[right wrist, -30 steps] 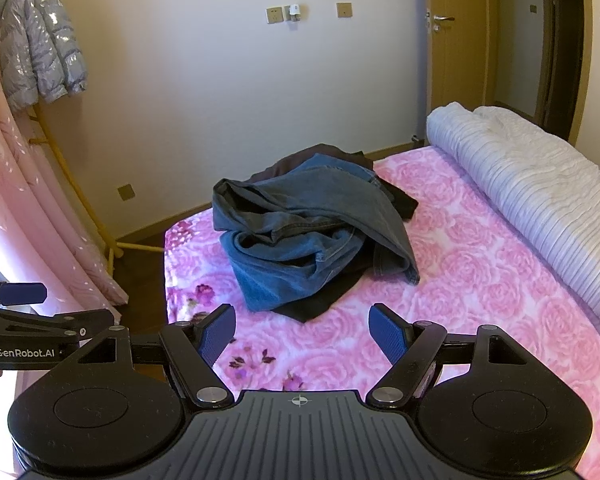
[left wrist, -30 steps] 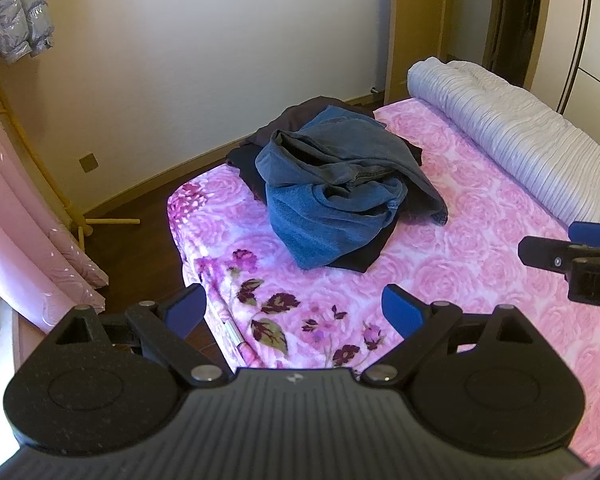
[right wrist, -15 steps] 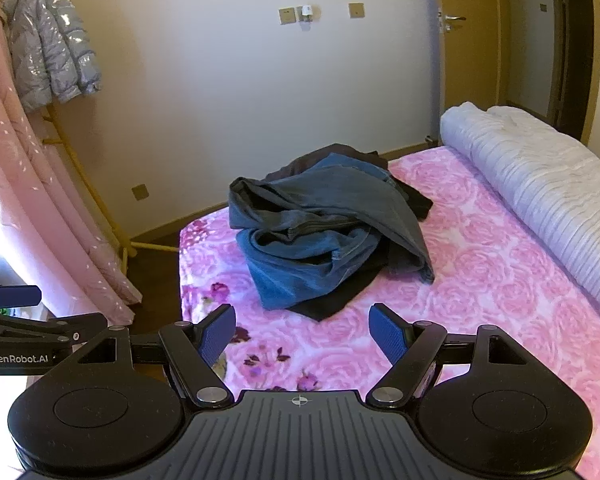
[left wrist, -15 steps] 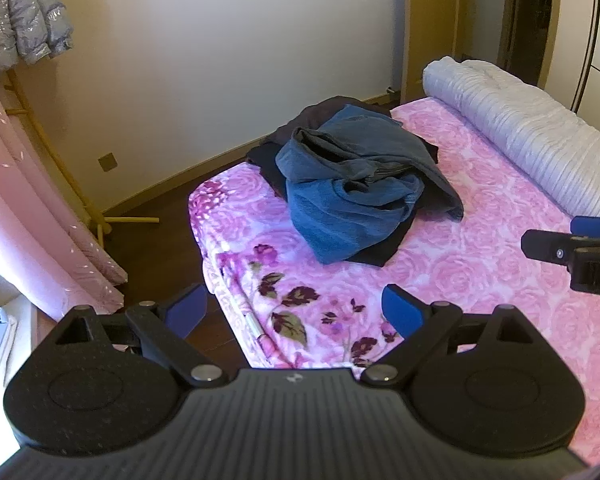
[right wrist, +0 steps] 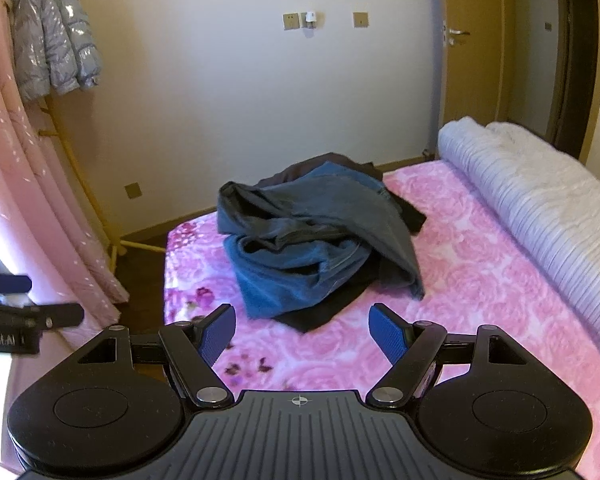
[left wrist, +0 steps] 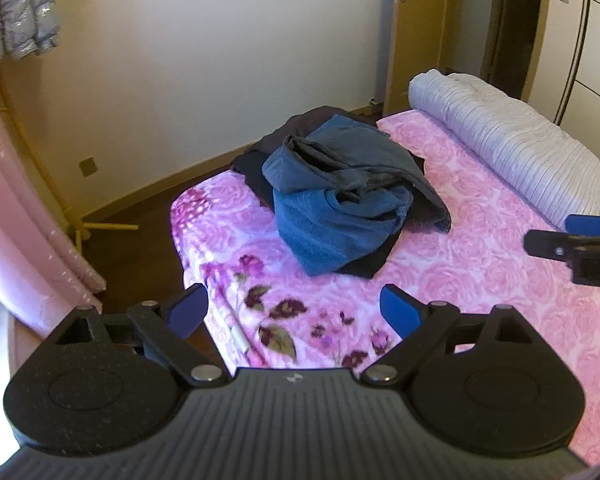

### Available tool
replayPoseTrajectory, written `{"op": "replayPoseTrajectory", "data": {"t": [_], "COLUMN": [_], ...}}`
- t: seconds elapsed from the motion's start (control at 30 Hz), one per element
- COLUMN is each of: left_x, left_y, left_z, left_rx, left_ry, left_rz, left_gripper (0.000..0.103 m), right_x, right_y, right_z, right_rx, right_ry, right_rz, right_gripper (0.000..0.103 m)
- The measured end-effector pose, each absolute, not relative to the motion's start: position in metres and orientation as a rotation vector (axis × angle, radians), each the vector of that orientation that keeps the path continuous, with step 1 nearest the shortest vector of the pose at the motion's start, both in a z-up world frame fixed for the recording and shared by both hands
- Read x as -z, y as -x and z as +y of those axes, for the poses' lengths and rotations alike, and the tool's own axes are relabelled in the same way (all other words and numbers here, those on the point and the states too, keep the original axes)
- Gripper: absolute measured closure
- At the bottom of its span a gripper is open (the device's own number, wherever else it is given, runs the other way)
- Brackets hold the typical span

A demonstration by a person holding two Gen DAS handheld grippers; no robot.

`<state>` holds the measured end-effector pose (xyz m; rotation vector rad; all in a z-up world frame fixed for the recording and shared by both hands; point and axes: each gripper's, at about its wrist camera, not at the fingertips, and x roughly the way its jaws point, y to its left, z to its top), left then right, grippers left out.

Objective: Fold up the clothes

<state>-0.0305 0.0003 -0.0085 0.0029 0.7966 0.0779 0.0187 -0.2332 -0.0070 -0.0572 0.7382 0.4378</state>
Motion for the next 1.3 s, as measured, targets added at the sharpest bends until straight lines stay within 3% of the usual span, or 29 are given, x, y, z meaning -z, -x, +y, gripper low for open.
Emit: {"op": "replayPoseTrajectory", "data": {"t": [0.27,0.57,0.67,0.77,0.83,0.9,0.97,1.0,1.07,1.1,1.17,1.3], "left_x": [0.05,0.12,0.14,0.156,0.164,0.17,0.172,0.171,0.164,0.159,0.14,0.084], "left_y": [-0.083,-0.242,-0.282,-0.308,-0.319,-0.322,-0.322,-0.321,-0.32,-0.319,-0.319,-0.32], "left_z": [0.034,0.051,0.054,0.062,0.068,0.073,0.073,0.074,0.075,0.075,0.077,0.072], "left_rx": [0.038,0.194,0.227,0.252,0.269,0.304,0.327,0.34,0.356,0.364,0.381,0.431], "left_ry": [-0.002,-0.059,-0.066,-0.038,-0.013,0.006,-0.011,-0.018,-0.029,-0.034,-0.035,-0.039], "left_rz": [0.773,0.87,0.926,0.987,1.012,1.035,1.025,1.016,0.989,0.971,0.916,0.778], "left_gripper": [0.012,0.012,0.018,0.036,0.065,0.082,0.085,0.088,0.091,0.092,0.094,0.096], "right_x": [0.03,0.095,0.121,0.148,0.169,0.19,0.211,0.22,0.231,0.233,0.223,0.172], "right_y": [-0.079,-0.181,-0.215,-0.249,-0.269,-0.285,-0.3,-0.306,-0.315,-0.317,-0.318,-0.319], "right_z": [-0.216,-0.159,-0.15,-0.141,-0.136,-0.131,-0.126,-0.124,-0.122,-0.122,-0.127,-0.152], "right_rx": [-0.411,-0.427,-0.418,-0.413,-0.425,-0.443,-0.467,-0.484,-0.526,-0.532,-0.519,-0.458], "right_ry": [0.176,0.437,0.52,0.607,0.682,0.76,0.839,0.866,0.898,0.908,0.889,0.757], "right_rz": [0.724,0.75,0.76,0.761,0.763,0.765,0.767,0.766,0.783,0.787,0.775,0.717], "right_gripper": [0.026,0.026,0.026,0.026,0.026,0.026,0.028,0.033,0.07,0.072,0.087,0.091]}}
